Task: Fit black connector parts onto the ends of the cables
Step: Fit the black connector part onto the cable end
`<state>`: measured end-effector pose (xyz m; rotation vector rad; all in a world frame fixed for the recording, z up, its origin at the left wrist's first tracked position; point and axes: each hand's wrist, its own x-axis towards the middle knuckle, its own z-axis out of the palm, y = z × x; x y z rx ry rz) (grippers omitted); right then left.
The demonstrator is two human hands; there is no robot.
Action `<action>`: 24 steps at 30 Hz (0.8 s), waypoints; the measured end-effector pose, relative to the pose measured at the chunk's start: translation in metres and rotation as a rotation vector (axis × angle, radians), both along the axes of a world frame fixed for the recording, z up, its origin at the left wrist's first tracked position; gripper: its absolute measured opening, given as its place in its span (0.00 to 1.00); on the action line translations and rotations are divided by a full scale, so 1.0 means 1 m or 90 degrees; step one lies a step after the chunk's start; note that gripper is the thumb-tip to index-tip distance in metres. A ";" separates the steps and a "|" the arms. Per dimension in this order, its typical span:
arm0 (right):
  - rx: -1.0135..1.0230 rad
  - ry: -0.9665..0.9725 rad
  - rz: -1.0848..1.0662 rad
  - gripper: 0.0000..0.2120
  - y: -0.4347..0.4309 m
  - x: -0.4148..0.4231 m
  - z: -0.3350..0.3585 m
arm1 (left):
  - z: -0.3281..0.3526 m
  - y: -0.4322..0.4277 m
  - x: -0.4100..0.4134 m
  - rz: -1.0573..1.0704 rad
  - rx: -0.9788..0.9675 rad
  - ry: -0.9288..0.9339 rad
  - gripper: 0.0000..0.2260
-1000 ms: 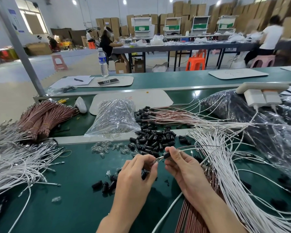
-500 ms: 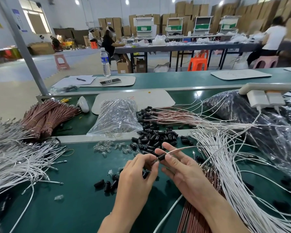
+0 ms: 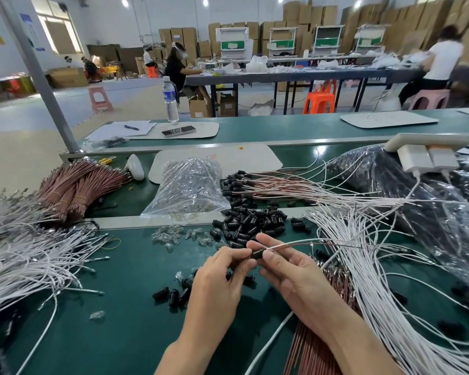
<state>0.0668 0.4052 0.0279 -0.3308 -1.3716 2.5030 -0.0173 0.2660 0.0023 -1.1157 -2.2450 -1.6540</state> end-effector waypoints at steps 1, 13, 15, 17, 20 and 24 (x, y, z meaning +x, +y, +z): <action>-0.005 -0.002 -0.003 0.21 0.000 0.000 0.000 | 0.001 0.000 0.000 -0.003 0.001 0.003 0.08; -0.008 -0.050 -0.138 0.09 -0.002 -0.004 -0.004 | 0.008 -0.001 0.002 0.000 -0.036 0.062 0.06; 0.001 -0.048 -0.150 0.09 -0.002 -0.004 -0.004 | 0.008 -0.001 0.002 0.001 -0.040 0.068 0.06; 0.005 -0.046 -0.154 0.09 -0.003 -0.004 -0.004 | 0.009 -0.001 0.002 0.002 -0.040 0.067 0.06; 0.004 -0.041 -0.144 0.08 -0.003 -0.004 -0.004 | 0.007 0.000 0.002 0.008 -0.031 0.055 0.06; -0.009 -0.037 -0.133 0.08 -0.002 -0.003 -0.004 | 0.007 -0.001 0.002 0.003 -0.017 0.045 0.08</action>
